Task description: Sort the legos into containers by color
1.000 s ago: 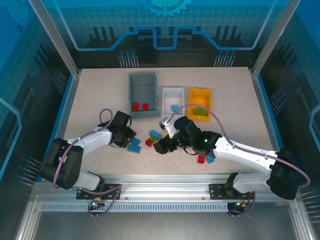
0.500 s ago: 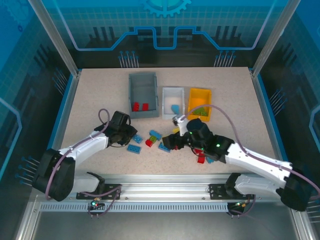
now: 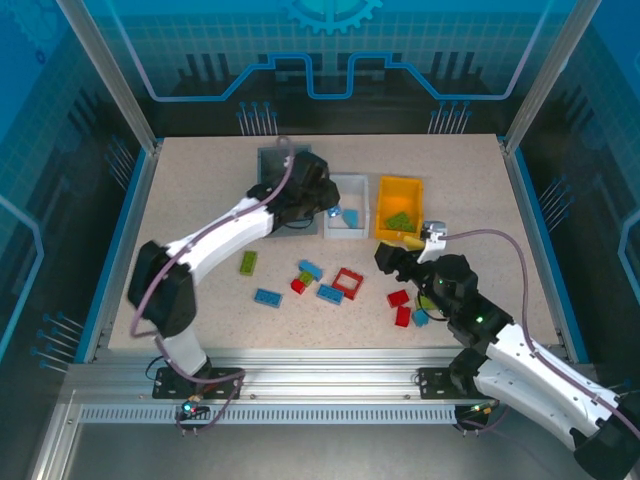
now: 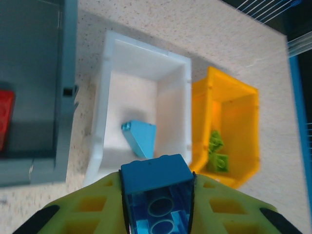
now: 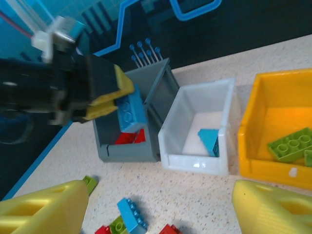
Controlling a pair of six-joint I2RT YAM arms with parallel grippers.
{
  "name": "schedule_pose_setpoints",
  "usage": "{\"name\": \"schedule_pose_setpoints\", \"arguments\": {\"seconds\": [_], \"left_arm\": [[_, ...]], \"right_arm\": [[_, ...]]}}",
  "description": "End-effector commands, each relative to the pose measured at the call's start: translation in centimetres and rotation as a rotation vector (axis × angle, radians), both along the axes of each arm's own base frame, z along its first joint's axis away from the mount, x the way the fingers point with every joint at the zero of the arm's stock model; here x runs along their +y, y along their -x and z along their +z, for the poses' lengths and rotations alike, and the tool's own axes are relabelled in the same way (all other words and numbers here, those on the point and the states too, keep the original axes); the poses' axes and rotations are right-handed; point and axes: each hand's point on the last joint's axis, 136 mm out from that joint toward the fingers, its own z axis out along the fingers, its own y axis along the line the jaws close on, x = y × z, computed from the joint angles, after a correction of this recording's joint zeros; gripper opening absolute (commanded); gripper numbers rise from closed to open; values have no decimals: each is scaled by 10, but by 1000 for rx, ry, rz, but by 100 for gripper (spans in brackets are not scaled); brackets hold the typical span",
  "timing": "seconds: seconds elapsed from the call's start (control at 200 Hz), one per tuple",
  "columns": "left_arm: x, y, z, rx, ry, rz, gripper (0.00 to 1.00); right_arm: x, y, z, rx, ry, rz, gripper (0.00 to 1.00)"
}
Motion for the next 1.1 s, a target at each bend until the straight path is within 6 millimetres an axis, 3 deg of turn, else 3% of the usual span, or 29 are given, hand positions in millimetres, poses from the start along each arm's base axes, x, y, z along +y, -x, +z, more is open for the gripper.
{"name": "schedule_pose_setpoints", "arguments": {"seconds": [0.0,0.105,0.285,0.495,0.66,0.83,0.91,0.97,1.095], "left_arm": [[-2,-18,-33,24,-203,-70,30],[-11,-36,-48,43,-264,-85,31],[-23,-43,-73,71,-331,-119,33],[-27,-36,-81,95,-361,-134,52],[-36,-30,-55,50,-331,-147,56],[-49,-13,1,-48,-264,-168,57],[-58,7,25,-85,-203,-187,58],[-65,27,38,-108,-134,-214,59],[-82,93,66,-238,25,-326,60]], "right_arm": [[-13,-4,6,-3,-31,-64,80],[-17,-5,3,19,-35,-79,80],[-19,-7,-3,46,-33,-88,80],[-24,-8,-12,96,-13,-113,82],[-42,-9,-21,176,47,-201,82],[-98,5,-58,445,207,-477,79],[-109,9,-73,593,306,-499,77],[-107,8,-86,675,400,-455,76],[-98,8,-122,854,506,-358,76]]}}
